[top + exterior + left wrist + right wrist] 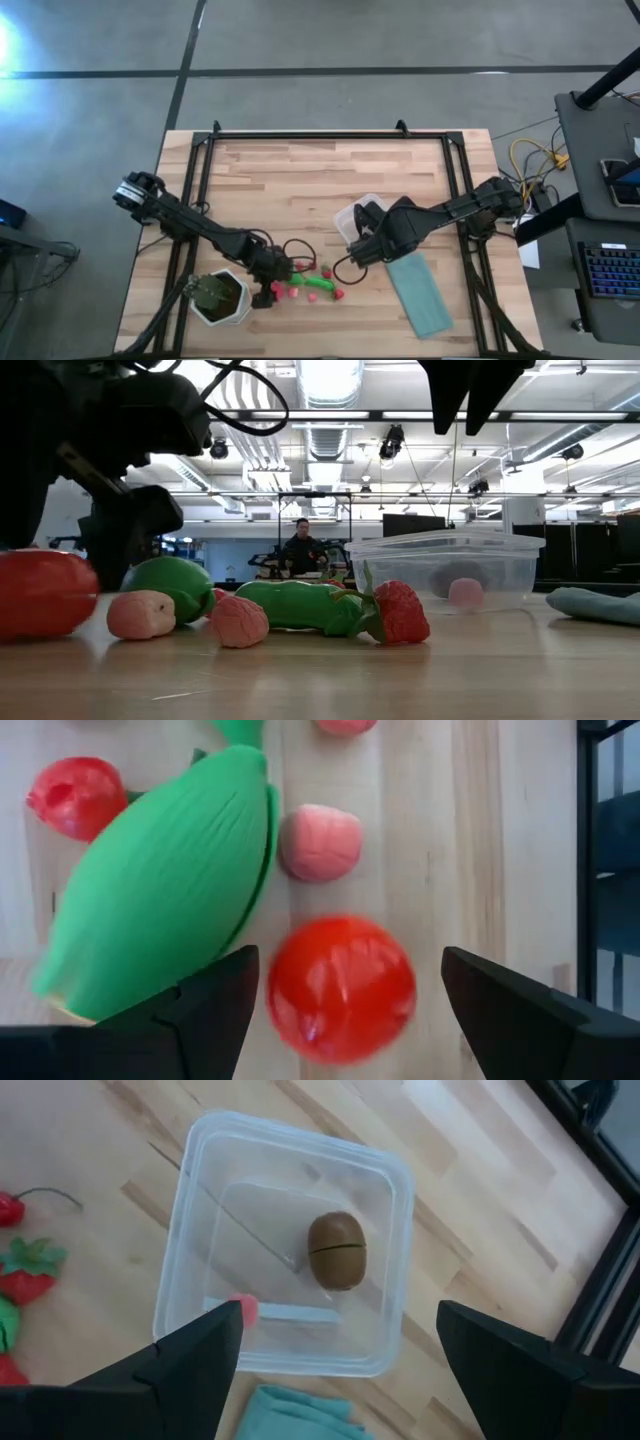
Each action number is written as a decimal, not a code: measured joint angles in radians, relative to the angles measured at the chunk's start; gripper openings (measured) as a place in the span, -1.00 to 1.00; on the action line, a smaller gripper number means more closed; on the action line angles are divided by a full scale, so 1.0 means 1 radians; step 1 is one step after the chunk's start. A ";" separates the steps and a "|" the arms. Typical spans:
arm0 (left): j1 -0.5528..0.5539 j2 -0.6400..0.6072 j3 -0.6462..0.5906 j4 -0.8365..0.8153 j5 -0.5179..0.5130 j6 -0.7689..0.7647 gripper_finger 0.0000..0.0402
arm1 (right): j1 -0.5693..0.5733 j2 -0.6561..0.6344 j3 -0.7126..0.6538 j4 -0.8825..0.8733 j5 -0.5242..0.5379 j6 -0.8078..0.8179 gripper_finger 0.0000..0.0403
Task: Pick and placing Produce into tupperware
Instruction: Put the red tomato into the transparent bin
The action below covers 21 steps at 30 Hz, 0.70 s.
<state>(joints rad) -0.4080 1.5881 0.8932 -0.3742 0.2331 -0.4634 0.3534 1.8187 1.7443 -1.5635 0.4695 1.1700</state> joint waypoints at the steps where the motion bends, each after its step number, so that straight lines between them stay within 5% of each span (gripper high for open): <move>1: 0.000 0.001 0.001 0.000 0.000 0.000 0.49 | 0.000 0.000 0.000 0.000 0.004 0.000 0.62; 11: -0.013 0.009 -0.005 -0.001 -0.117 0.001 0.49 | 0.000 0.000 0.000 -0.003 0.030 -0.023 0.62; 21: -0.014 -0.033 0.016 -0.013 0.019 0.009 0.49 | 0.000 0.000 0.000 -0.003 0.030 -0.030 0.62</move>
<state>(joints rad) -0.4217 1.5551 0.9088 -0.3875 0.2518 -0.4545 0.3534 1.8187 1.7443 -1.5669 0.4992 1.1404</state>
